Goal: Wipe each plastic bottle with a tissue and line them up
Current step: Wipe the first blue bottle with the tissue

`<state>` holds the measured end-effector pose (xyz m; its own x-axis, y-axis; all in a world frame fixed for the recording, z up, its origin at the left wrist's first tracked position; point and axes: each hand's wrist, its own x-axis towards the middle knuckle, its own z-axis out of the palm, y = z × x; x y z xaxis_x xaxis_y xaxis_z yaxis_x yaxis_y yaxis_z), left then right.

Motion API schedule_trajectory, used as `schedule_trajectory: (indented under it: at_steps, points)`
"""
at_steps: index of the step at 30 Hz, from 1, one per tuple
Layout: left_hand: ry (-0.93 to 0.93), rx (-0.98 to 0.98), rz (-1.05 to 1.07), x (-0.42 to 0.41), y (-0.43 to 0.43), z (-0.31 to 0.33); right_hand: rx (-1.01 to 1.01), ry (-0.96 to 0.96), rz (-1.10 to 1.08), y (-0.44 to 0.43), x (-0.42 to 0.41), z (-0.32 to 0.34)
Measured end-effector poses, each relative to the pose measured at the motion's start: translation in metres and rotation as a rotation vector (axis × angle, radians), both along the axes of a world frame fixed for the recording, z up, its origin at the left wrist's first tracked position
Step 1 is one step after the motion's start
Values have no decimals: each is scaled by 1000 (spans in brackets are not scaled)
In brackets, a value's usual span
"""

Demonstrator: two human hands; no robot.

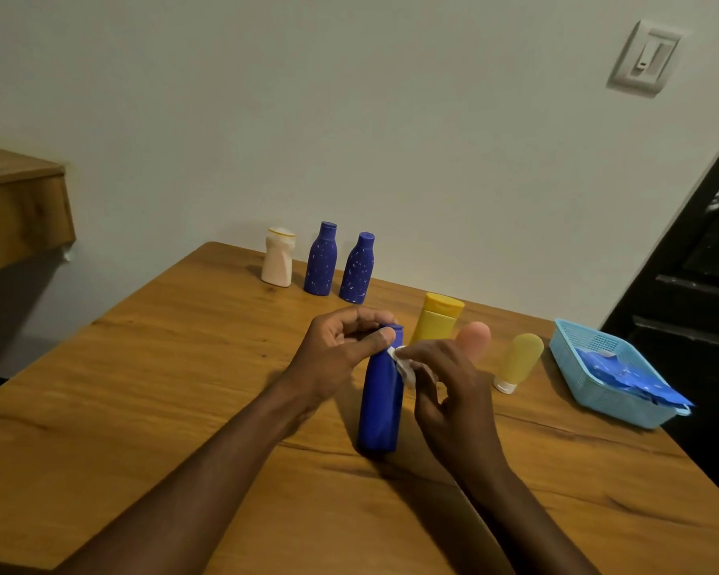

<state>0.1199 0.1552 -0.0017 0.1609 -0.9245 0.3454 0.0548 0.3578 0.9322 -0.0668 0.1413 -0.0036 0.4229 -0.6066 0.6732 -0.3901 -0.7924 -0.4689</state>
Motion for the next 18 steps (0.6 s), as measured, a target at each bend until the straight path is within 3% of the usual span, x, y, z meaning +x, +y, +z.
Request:
schedule_trajectory:
  at_steps: [4, 9, 15, 18]
  points:
    - [13, 9, 14, 1, 0, -2, 13, 5, 16, 12, 0, -11]
    - [18, 21, 29, -2, -2, -2, 4, 281, 3, 40, -19, -31]
    - [27, 30, 26, -2, 1, -2, -7, 450, 122, 47, -32, -35]
    - [30, 16, 1, -3, 4, 0, -50, 370, 104, 47, -36, -29]
